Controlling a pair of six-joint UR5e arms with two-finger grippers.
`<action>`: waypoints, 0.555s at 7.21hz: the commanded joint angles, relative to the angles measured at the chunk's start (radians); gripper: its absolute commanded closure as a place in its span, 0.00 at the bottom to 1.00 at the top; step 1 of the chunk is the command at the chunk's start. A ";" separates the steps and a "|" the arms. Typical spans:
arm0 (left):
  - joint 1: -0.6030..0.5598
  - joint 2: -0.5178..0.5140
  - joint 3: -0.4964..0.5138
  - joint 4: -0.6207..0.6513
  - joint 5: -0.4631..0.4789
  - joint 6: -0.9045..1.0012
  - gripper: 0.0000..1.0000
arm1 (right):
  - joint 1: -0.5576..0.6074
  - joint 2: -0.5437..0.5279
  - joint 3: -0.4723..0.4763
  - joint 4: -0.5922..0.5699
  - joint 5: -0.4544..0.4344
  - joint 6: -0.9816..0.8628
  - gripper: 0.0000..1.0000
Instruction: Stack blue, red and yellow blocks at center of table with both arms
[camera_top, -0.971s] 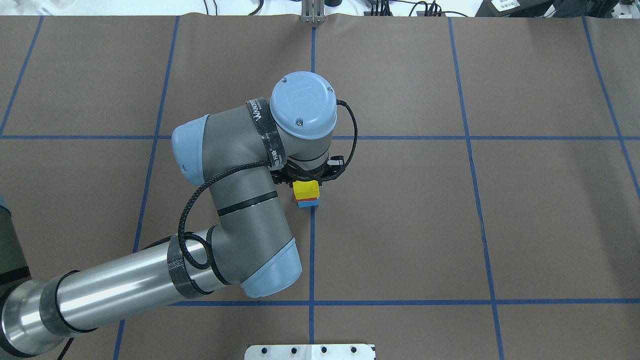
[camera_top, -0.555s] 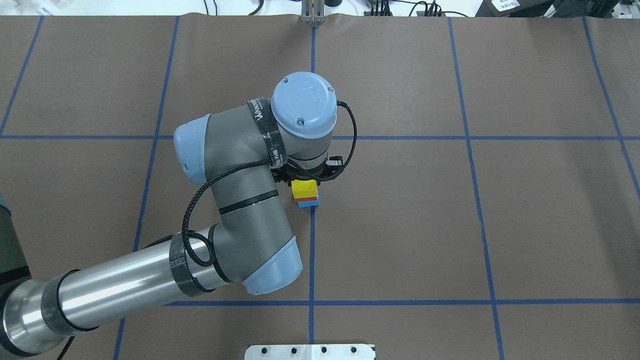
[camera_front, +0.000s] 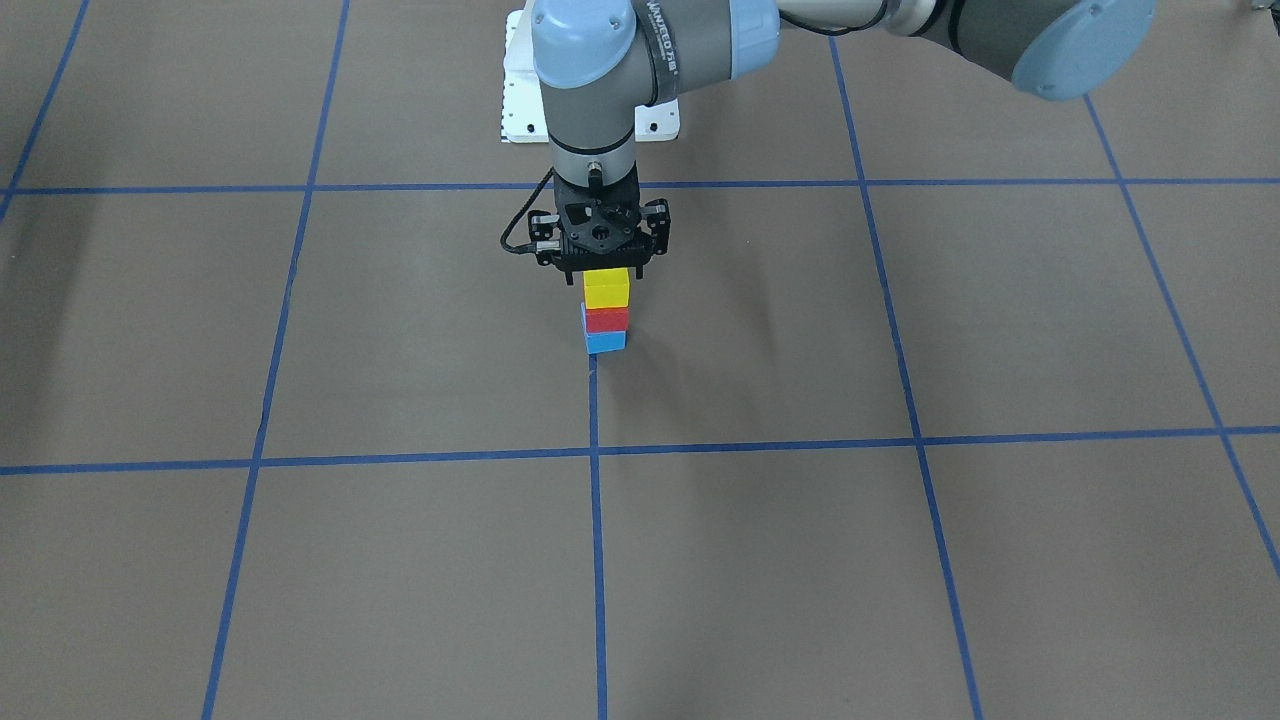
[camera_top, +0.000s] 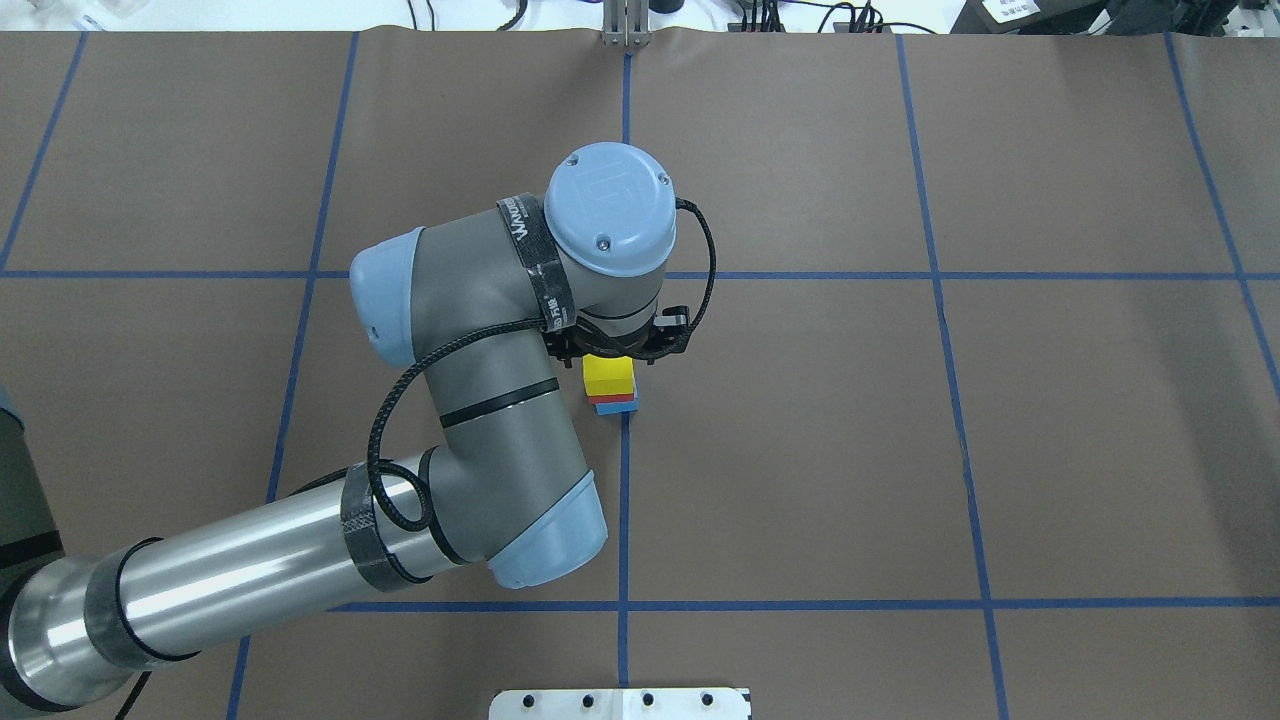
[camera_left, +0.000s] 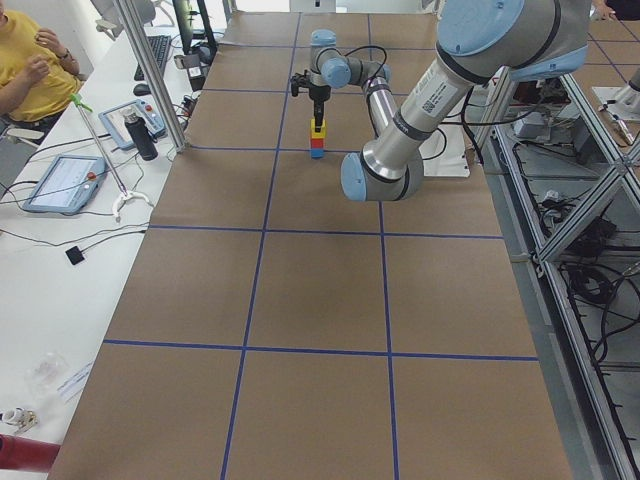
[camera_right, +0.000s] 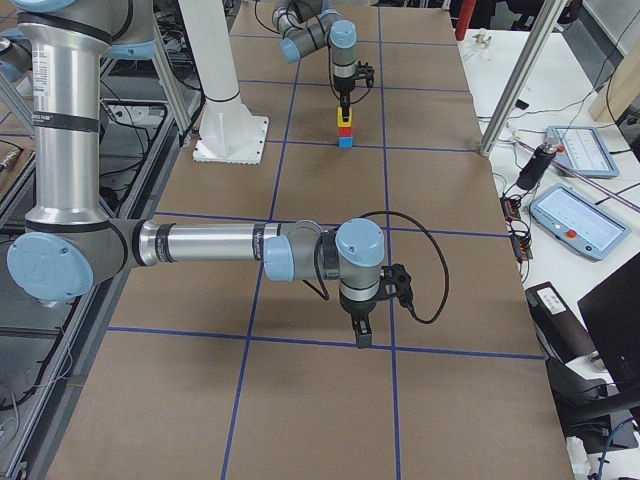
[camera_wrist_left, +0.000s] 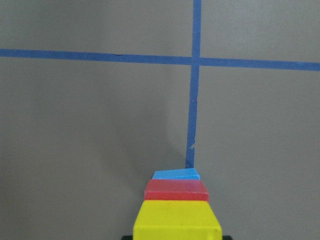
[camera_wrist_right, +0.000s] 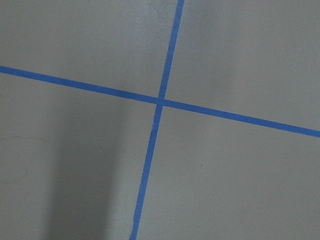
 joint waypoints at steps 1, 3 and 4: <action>-0.005 -0.002 -0.018 0.002 0.001 0.002 0.00 | 0.000 0.000 -0.001 0.000 0.000 0.000 0.00; -0.093 0.009 -0.126 0.119 -0.069 0.126 0.00 | 0.000 -0.003 -0.009 0.001 -0.002 -0.005 0.00; -0.148 0.083 -0.250 0.198 -0.103 0.231 0.00 | 0.000 -0.011 -0.014 0.000 -0.003 -0.008 0.00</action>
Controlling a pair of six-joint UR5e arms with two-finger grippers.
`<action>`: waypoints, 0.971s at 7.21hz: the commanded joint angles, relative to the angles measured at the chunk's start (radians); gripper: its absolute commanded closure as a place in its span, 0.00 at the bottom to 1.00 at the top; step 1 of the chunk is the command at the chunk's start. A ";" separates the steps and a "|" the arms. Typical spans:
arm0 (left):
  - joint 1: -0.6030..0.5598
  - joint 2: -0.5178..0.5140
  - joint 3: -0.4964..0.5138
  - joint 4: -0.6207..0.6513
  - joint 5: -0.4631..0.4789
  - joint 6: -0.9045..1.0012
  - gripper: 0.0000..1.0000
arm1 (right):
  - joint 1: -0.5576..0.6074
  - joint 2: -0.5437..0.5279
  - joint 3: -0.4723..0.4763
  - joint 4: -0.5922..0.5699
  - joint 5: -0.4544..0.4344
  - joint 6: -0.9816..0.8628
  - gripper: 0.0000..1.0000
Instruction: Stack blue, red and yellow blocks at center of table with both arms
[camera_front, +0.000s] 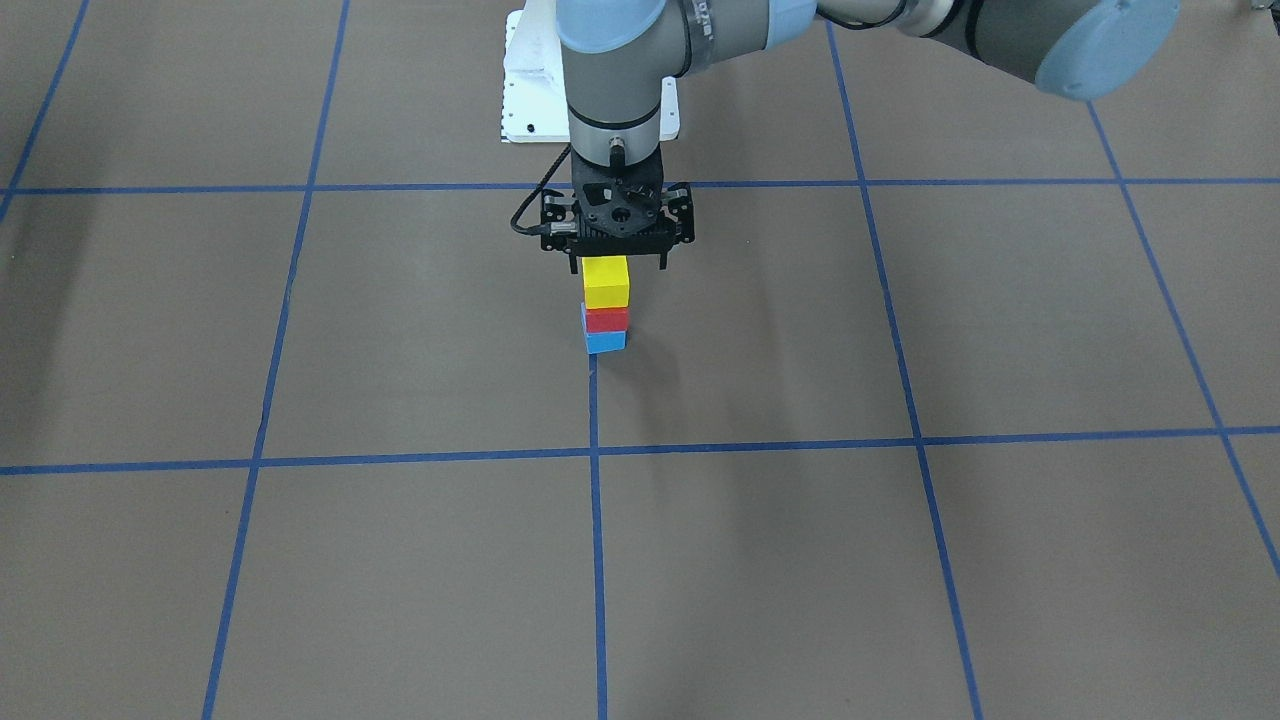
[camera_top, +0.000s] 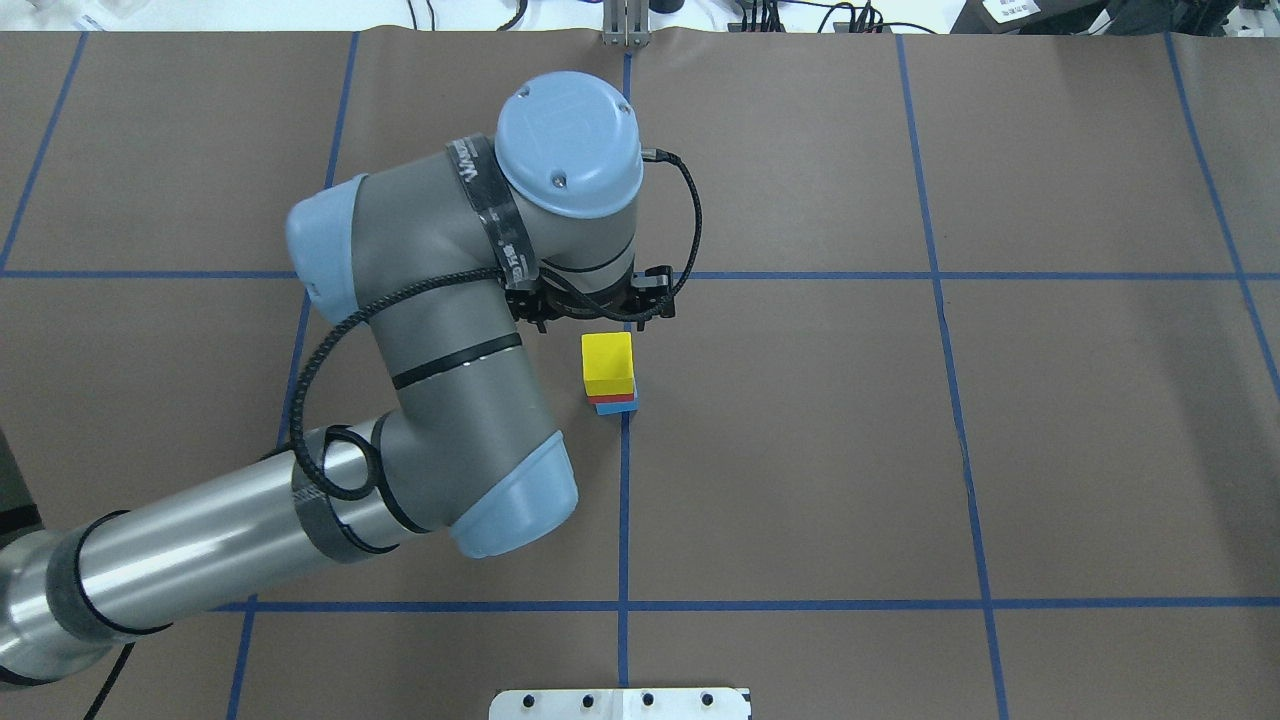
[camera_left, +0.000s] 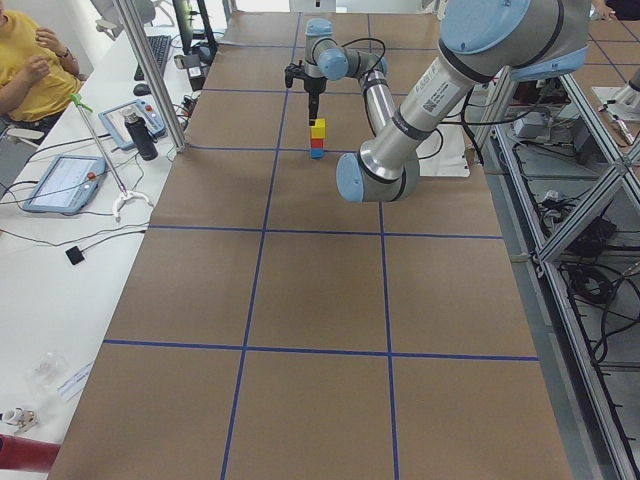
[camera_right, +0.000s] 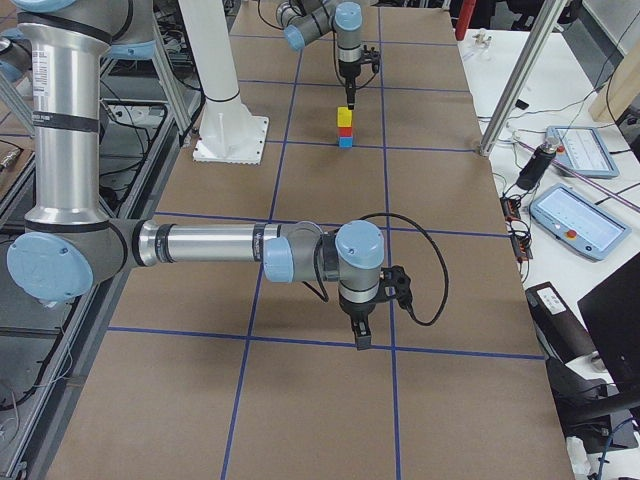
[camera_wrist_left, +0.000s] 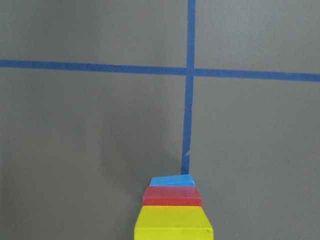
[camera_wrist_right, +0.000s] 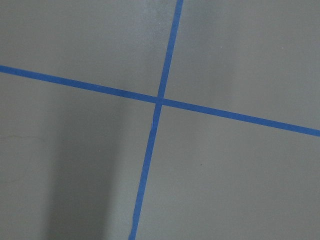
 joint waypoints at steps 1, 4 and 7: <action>-0.129 0.243 -0.289 0.095 -0.081 0.255 0.00 | 0.000 -0.021 -0.009 -0.001 -0.008 -0.007 0.00; -0.491 0.604 -0.396 0.086 -0.268 0.792 0.00 | 0.011 -0.041 -0.010 0.001 -0.008 -0.010 0.00; -0.658 0.836 -0.308 0.083 -0.296 0.911 0.00 | 0.012 -0.049 -0.004 0.001 -0.006 -0.010 0.00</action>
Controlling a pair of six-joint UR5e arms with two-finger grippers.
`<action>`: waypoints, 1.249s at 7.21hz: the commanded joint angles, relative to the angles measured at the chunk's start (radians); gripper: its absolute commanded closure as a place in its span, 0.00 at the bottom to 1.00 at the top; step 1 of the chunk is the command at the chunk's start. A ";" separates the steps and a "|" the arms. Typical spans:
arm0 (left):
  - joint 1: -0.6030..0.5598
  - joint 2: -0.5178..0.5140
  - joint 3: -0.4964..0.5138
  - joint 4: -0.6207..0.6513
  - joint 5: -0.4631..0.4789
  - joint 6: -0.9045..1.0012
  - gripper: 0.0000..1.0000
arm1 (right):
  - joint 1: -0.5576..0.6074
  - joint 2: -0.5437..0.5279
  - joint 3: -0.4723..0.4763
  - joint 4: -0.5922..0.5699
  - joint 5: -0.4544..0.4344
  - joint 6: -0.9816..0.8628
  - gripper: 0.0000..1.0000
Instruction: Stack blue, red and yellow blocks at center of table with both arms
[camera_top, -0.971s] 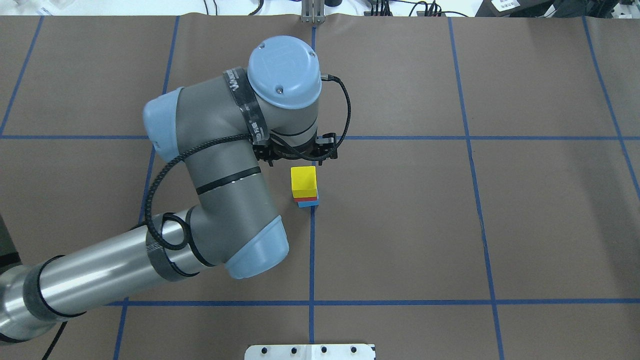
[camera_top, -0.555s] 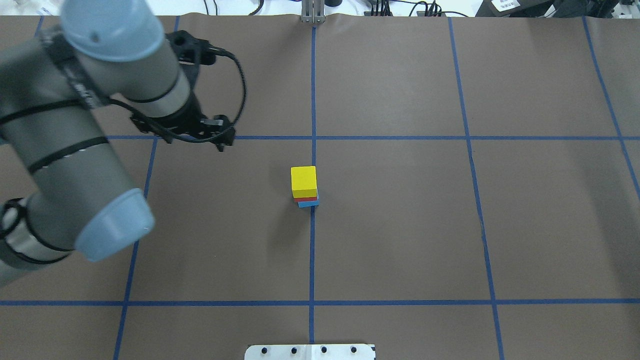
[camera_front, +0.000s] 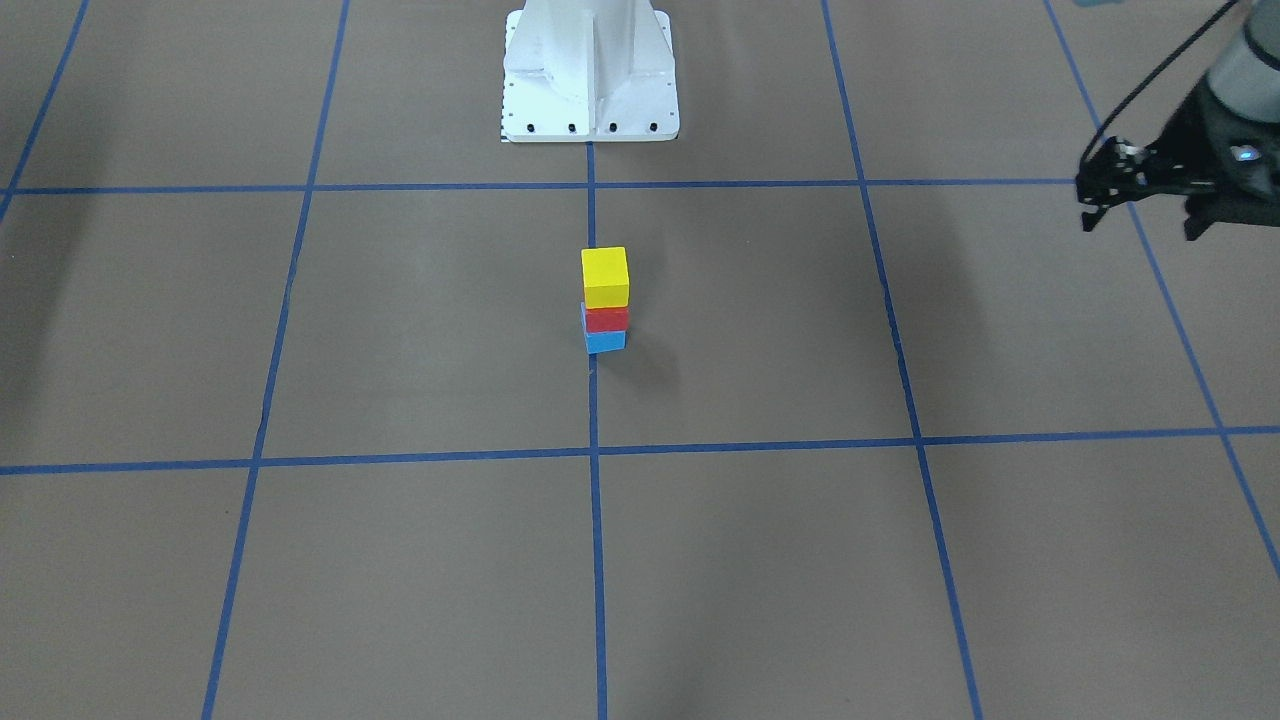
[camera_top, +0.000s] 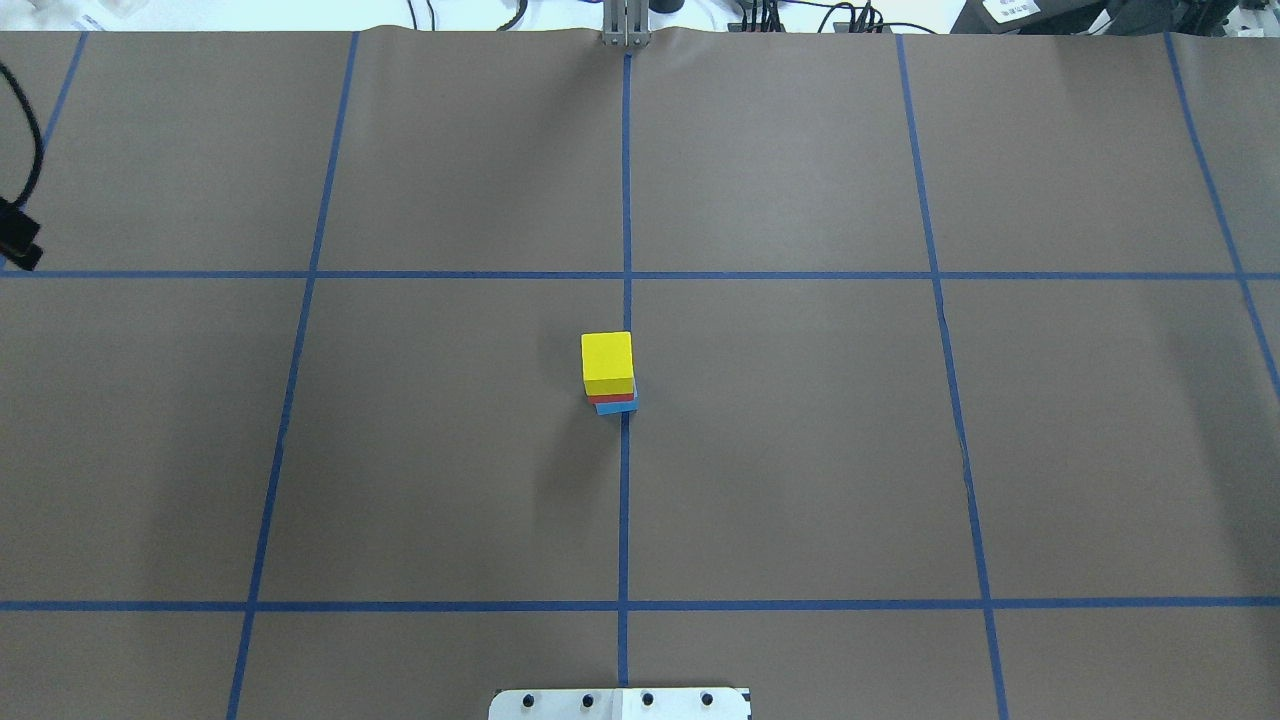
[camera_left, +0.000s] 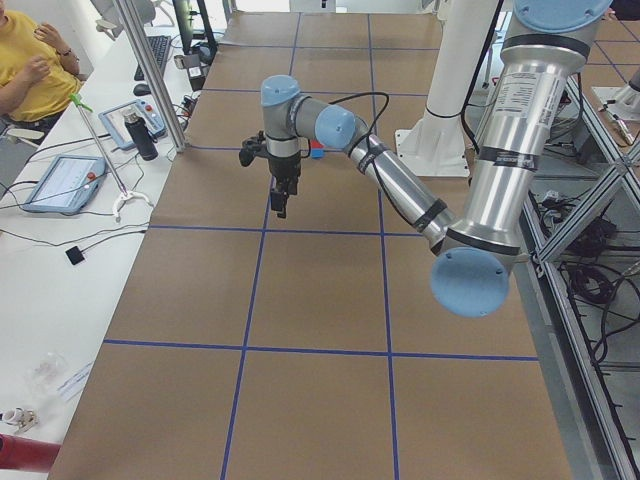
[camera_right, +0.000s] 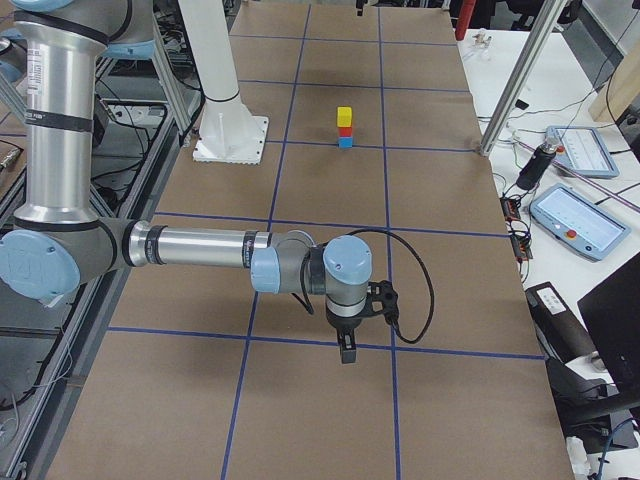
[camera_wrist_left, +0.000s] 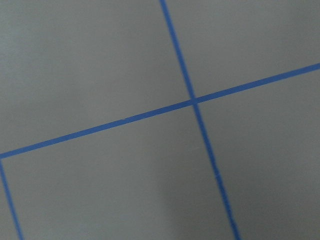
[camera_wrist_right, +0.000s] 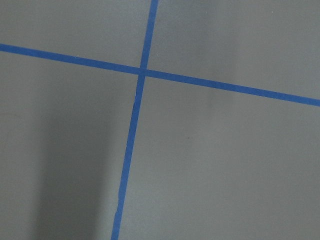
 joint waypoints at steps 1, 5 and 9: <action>-0.051 0.080 0.130 -0.010 -0.005 0.032 0.00 | 0.001 -0.005 0.006 0.000 0.001 0.001 0.00; -0.212 0.367 0.243 -0.635 -0.027 0.026 0.00 | 0.001 -0.005 0.013 0.000 0.003 0.003 0.00; -0.207 0.306 0.318 -0.608 -0.100 0.075 0.00 | 0.001 -0.002 0.013 0.000 0.004 0.005 0.00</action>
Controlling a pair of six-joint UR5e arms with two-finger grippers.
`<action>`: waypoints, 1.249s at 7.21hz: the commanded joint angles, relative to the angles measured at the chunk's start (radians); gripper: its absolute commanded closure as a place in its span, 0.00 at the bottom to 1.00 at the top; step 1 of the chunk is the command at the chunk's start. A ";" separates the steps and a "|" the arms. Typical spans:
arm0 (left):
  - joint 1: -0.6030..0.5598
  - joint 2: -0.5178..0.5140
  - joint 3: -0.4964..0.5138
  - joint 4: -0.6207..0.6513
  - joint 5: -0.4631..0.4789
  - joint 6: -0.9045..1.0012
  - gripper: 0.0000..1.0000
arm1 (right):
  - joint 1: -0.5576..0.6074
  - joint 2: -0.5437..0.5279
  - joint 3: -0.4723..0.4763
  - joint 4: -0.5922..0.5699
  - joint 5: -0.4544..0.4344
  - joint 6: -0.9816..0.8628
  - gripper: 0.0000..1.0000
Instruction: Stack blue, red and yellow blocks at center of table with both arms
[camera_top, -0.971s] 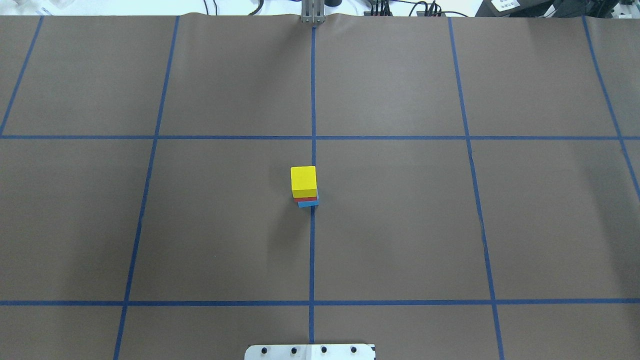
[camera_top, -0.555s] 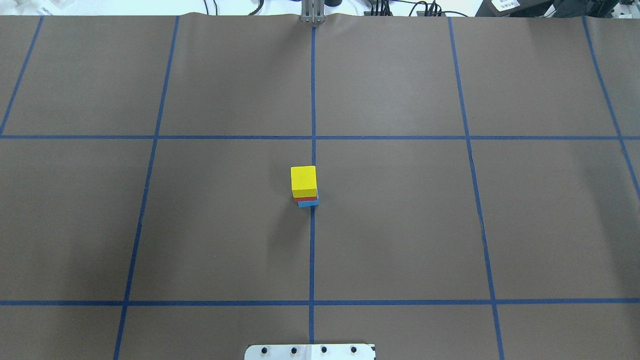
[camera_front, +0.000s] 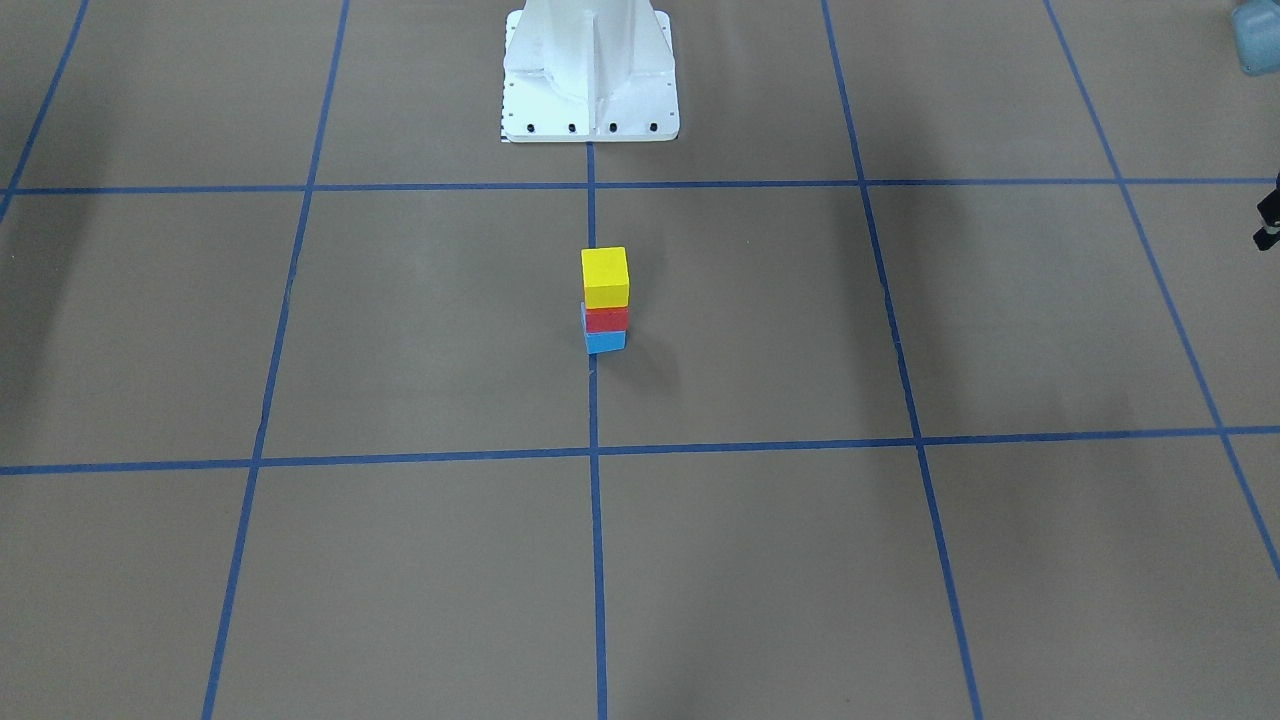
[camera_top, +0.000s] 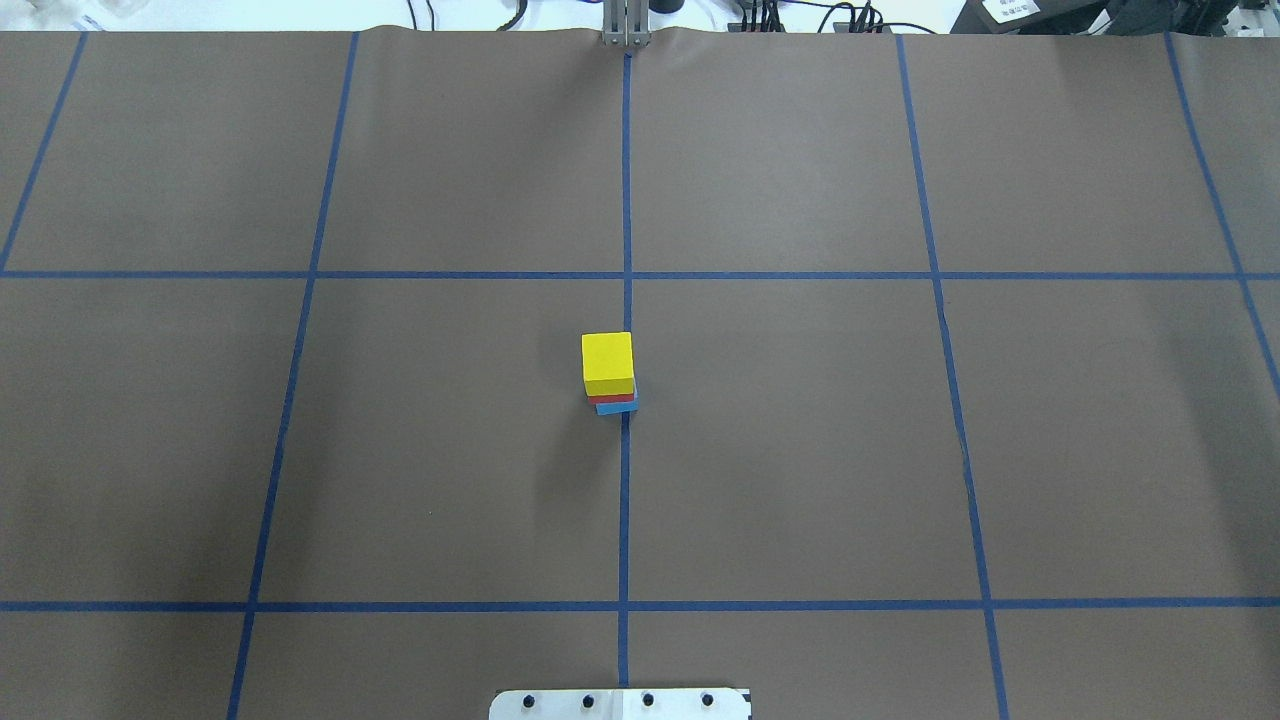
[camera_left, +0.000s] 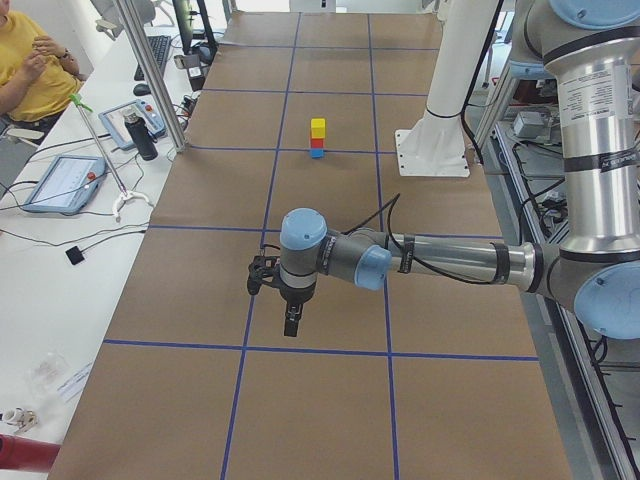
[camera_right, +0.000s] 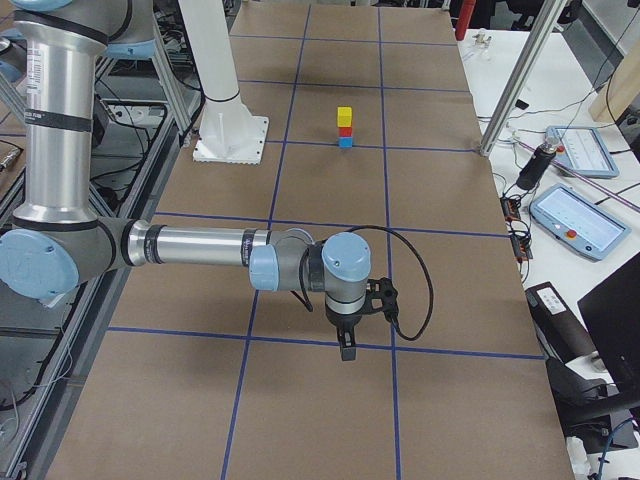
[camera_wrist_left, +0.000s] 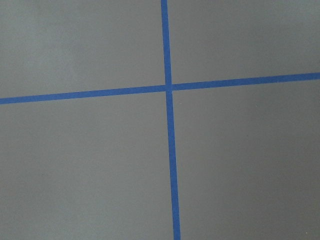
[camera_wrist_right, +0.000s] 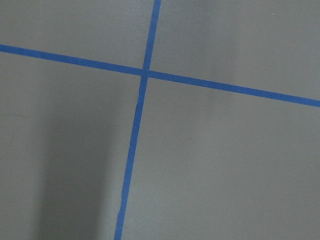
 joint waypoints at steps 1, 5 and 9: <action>-0.005 -0.026 0.016 0.145 -0.036 0.138 0.00 | 0.000 0.005 -0.001 0.000 0.001 0.000 0.00; -0.105 -0.042 0.027 0.308 -0.036 0.443 0.00 | 0.002 0.006 -0.003 0.000 0.002 -0.001 0.00; -0.211 -0.040 0.059 0.293 -0.143 0.457 0.00 | 0.003 0.005 -0.003 0.000 0.004 0.000 0.00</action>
